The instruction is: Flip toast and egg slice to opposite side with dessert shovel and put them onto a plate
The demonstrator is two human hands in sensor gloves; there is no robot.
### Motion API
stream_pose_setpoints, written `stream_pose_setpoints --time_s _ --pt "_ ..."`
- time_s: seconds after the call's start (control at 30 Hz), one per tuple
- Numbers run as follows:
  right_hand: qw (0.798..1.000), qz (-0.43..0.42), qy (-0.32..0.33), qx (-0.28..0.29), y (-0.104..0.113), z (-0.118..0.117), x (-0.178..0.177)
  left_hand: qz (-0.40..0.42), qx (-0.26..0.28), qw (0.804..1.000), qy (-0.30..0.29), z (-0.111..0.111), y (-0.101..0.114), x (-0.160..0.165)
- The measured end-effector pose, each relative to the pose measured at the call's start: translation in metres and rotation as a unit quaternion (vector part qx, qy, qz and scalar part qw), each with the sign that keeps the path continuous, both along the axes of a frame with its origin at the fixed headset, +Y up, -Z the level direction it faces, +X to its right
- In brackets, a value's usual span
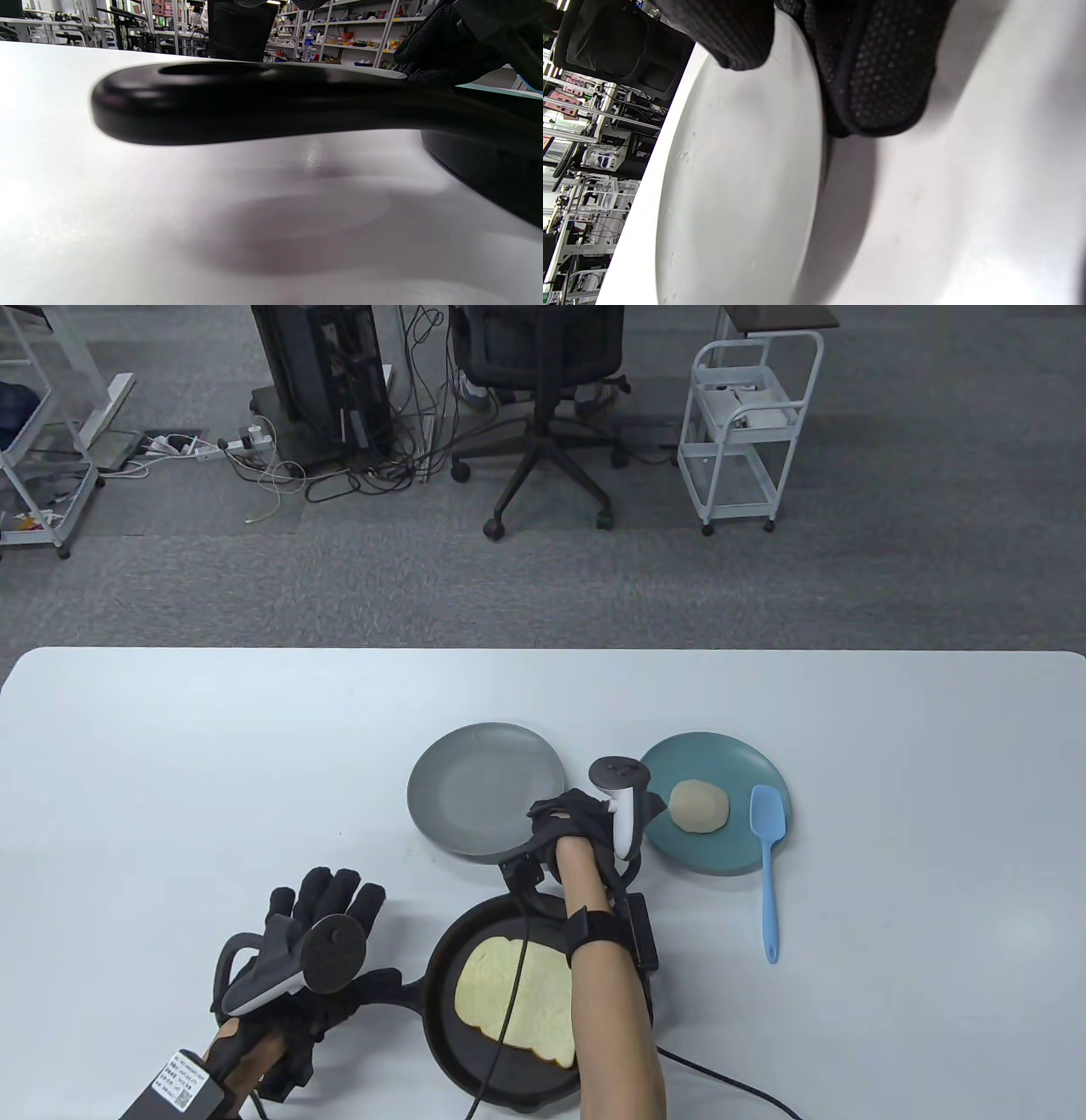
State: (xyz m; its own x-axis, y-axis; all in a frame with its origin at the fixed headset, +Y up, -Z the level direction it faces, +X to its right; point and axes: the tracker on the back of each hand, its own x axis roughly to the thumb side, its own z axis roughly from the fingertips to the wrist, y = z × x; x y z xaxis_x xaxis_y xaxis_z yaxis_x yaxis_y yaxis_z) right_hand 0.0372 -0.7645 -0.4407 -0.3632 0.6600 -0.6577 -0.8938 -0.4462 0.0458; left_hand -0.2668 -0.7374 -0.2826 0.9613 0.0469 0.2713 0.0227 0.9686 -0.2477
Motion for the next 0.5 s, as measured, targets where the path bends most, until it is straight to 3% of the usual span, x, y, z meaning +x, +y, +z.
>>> stream_pose_setpoints --time_s 0.17,0.3,0.5 --pt "0.995 0.077 0.058 0.006 0.015 0.007 -0.004 -0.005 0.000 1.000 -0.003 0.001 0.000 0.001" --pt "0.994 0.071 0.084 0.013 0.025 0.015 -0.006 -0.004 0.005 1.000 -0.009 0.002 0.001 0.003" --pt "0.967 0.148 0.171 0.120 0.079 0.039 -0.010 -0.007 0.001 1.000 -0.008 0.002 0.001 0.004"
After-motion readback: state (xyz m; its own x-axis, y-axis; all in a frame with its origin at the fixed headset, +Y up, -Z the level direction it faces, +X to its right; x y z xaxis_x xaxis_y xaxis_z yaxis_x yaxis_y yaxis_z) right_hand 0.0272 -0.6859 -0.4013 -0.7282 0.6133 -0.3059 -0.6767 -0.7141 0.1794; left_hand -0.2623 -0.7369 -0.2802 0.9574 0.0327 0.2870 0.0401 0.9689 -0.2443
